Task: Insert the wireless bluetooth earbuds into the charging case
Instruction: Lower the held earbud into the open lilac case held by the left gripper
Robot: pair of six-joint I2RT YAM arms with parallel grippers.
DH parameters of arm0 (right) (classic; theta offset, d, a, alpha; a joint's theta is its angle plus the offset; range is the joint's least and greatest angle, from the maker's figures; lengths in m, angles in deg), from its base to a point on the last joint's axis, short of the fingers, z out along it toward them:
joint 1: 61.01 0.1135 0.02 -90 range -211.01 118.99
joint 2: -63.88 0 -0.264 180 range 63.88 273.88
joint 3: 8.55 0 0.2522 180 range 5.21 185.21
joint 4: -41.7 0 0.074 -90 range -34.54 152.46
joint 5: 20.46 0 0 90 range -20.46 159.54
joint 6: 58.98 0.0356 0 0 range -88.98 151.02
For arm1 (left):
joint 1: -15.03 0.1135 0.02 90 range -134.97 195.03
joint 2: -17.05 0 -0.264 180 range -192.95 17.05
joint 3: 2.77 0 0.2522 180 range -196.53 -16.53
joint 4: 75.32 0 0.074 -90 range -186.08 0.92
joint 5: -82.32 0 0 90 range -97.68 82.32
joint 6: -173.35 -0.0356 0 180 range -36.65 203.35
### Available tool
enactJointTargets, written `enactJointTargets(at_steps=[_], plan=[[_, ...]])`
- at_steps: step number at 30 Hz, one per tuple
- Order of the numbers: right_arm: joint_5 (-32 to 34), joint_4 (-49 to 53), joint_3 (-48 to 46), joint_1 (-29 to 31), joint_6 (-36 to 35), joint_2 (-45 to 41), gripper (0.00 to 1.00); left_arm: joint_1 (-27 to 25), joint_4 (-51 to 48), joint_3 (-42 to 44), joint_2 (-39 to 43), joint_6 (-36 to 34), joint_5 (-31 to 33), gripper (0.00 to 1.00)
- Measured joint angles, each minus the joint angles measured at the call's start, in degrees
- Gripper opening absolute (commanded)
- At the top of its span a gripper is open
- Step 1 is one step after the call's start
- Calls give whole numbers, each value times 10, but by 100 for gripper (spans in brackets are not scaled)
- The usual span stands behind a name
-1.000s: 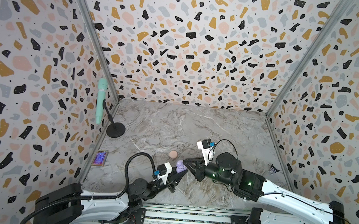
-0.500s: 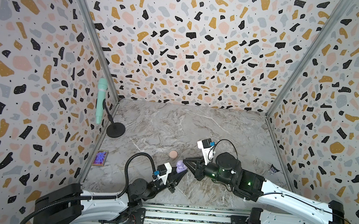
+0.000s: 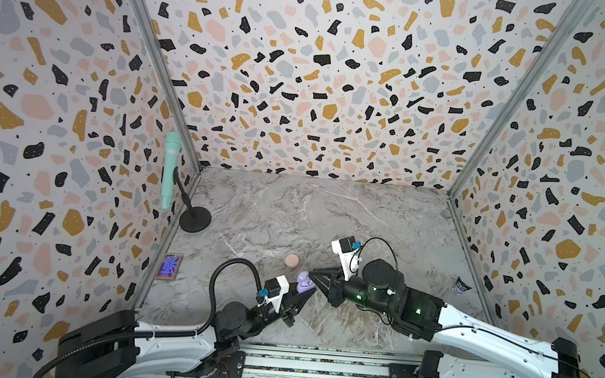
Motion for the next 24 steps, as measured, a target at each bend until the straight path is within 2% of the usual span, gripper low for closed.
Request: enactJointTargets(at_steps=[18,24], plan=[[0,-9,-7,15,0,-1,16,0,7,2,3,-5,-1,0],[0,-11,-13,16,0,-2,18,0,6,6,4,-10,-1,0]])
